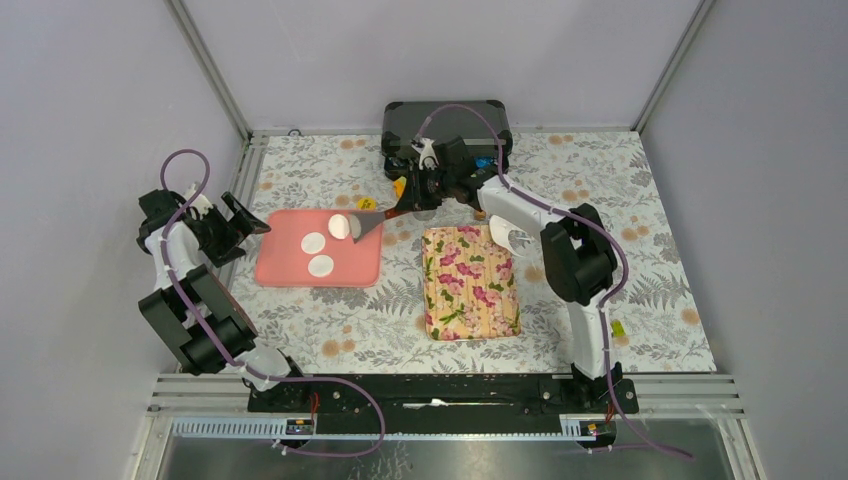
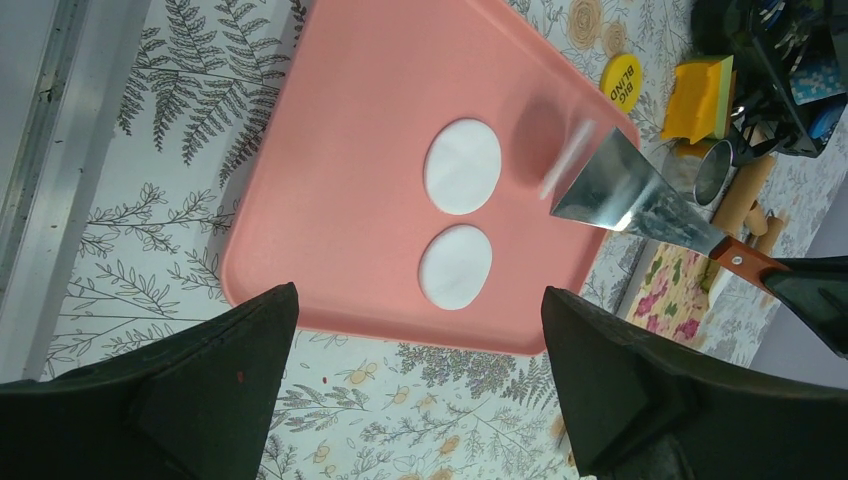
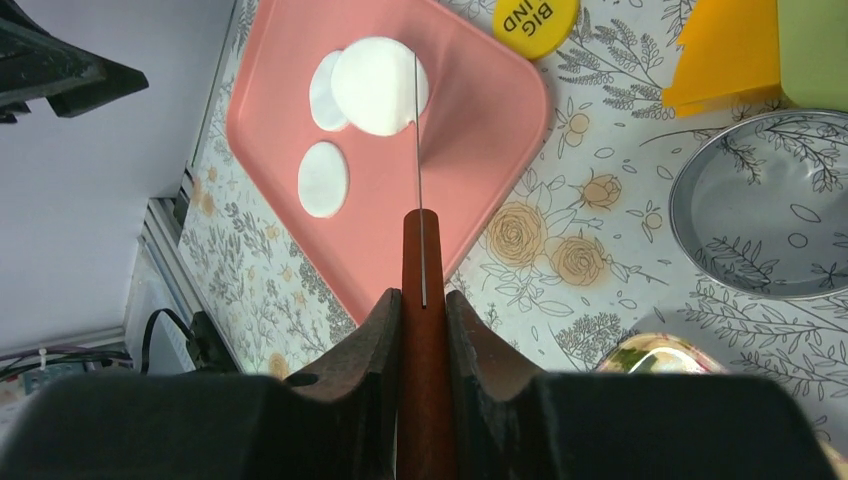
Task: Roll out the dumpling wrappers from the dough
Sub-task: Place the dumpling wrapper on the plate.
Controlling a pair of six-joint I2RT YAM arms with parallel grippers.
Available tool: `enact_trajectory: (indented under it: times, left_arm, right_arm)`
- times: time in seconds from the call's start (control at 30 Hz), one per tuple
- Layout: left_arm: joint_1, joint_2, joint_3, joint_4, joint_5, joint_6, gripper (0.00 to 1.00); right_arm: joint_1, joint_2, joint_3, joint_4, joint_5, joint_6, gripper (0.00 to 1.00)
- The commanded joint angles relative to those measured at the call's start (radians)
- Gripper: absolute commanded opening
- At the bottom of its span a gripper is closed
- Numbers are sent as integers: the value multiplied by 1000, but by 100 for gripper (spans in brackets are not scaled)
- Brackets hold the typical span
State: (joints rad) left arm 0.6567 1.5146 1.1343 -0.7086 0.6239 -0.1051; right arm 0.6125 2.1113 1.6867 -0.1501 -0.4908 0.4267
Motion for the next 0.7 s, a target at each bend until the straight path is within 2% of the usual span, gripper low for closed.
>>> enact_trajectory:
  times: [0.0,0.2,0.3,0.4,0.53,0.67]
  left_arm:
    - [9,12,-8,29,46,2,99]
    - [11,11,-7,27,48,3,99]
    - [11,9,-8,26,51,5,99]
    - [12,10,-7,26,57,5,99]
    - [12,6,-8,26,57,7,99]
    - [13,1,-8,26,58,7,99]
  right_arm:
    - [18,-62,-40,-121,73,-95,0]
    - [18,-122,-5,-120,117,-164,0]
    - [8,-139,8,-97,44,-167,0]
    - [-29,-122,-23,13,-105,-44,0]
    - [-86,-16,-26,168,-286,230,0]
    - [-110,55,-32,285,-336,377,0]
